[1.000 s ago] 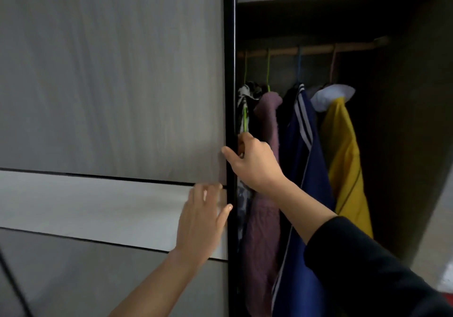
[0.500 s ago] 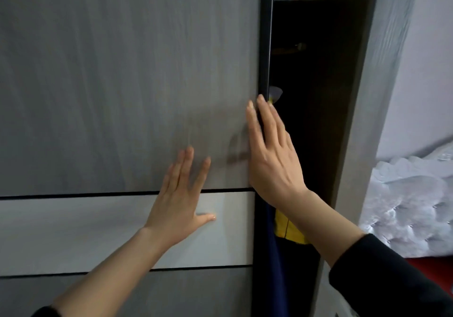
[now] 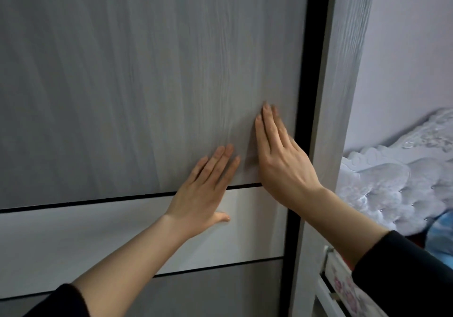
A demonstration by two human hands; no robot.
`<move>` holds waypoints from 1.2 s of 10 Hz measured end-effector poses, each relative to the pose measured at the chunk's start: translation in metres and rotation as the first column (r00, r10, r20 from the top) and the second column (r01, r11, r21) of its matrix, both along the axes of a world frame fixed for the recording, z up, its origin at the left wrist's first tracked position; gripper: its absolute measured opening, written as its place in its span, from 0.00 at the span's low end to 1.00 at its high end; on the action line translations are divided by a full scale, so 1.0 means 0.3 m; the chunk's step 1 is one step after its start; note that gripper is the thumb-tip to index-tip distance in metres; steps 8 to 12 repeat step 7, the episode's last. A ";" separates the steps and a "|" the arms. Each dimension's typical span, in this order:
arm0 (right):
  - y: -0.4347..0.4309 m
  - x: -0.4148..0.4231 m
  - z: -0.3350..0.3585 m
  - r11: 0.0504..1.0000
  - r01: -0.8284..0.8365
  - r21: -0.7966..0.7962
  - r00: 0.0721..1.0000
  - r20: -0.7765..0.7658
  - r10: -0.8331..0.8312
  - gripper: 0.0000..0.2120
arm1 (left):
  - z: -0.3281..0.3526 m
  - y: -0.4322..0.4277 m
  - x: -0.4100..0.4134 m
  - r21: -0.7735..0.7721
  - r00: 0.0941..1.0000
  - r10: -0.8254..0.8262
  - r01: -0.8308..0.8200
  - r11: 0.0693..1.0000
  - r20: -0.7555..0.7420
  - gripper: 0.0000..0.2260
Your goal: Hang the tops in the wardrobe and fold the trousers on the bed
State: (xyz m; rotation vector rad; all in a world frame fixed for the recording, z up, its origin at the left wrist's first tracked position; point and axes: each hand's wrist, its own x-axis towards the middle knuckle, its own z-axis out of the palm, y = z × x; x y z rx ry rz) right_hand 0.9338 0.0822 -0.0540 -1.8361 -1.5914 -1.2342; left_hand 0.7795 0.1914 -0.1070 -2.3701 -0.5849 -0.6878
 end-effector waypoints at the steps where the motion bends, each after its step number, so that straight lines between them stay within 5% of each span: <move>1: -0.011 0.026 -0.006 0.999 0.046 -0.020 0.999 0.006 -0.046 0.29 | -0.001 -0.007 0.043 0.024 1.000 -0.021 0.021 0.999 0.000 0.64; 5: -0.034 0.055 0.012 0.997 0.004 -0.074 1.000 -0.029 -0.006 0.36 | -0.005 -0.006 0.053 -0.015 0.999 -0.031 0.031 0.999 -0.005 0.62; 6: -0.069 0.050 0.043 0.976 -0.217 -0.005 0.953 -0.218 0.211 0.33 | -0.003 -0.015 0.046 -0.018 1.000 -0.029 0.029 0.999 0.008 0.62; 7: -0.138 0.018 0.102 0.885 -0.403 0.234 0.730 -0.502 0.464 0.29 | -0.018 -0.010 0.055 0.015 1.000 -0.017 0.017 1.000 0.026 0.62; 12: -0.138 0.018 0.102 0.885 -0.403 0.234 0.730 -0.502 0.464 0.29 | -0.018 -0.010 0.055 0.015 1.000 -0.017 0.017 1.000 0.026 0.62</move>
